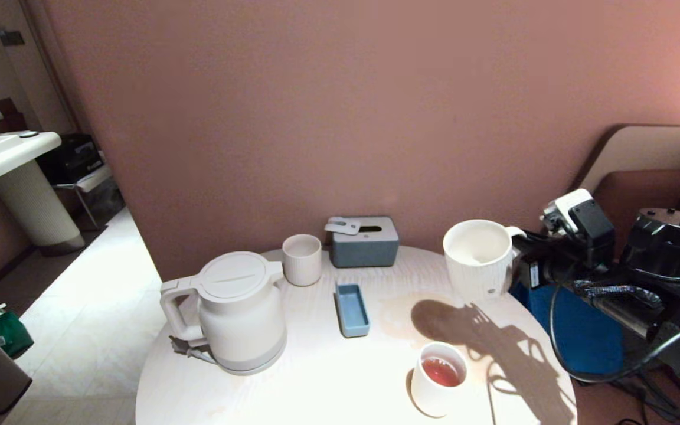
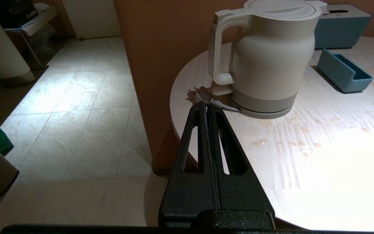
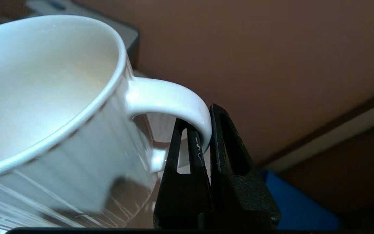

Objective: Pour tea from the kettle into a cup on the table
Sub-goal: Put the cup down on the table

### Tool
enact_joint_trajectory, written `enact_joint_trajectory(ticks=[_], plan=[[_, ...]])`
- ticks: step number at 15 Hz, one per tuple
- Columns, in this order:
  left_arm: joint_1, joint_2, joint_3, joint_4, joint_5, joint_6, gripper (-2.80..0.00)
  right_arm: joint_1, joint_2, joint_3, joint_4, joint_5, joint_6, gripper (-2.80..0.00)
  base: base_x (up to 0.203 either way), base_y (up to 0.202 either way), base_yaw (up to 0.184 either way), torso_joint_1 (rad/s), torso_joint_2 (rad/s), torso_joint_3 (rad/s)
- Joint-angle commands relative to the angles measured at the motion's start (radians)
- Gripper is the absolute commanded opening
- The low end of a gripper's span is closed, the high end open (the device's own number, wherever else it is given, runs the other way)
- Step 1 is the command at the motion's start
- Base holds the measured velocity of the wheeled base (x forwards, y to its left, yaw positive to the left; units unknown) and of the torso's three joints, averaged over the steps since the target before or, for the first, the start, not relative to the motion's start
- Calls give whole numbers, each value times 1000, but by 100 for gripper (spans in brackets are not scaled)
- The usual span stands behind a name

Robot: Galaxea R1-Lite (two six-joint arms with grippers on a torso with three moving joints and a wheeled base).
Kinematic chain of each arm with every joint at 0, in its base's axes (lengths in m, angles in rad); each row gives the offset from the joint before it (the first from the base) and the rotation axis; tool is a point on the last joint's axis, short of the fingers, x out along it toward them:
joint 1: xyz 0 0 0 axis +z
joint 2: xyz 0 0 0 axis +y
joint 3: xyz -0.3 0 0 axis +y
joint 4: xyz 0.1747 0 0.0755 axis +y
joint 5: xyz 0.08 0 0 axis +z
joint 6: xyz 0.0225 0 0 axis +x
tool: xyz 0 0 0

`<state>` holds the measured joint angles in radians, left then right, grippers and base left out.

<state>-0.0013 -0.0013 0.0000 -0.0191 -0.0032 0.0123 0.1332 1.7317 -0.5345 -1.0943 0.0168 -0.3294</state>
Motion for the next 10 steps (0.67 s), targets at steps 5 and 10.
enact_joint_trajectory(ticks=[5, 10], plan=[[0, 1, 0, -1, 0, 0, -280, 62, 272, -53, -211, -136, 168, -280, 0, 0, 0, 0, 0, 0], [0, 1, 0, -1, 0, 0, -280, 114, 384, -130, -267, -200, 217, -280, 0, 0, 0, 0, 0, 0]])
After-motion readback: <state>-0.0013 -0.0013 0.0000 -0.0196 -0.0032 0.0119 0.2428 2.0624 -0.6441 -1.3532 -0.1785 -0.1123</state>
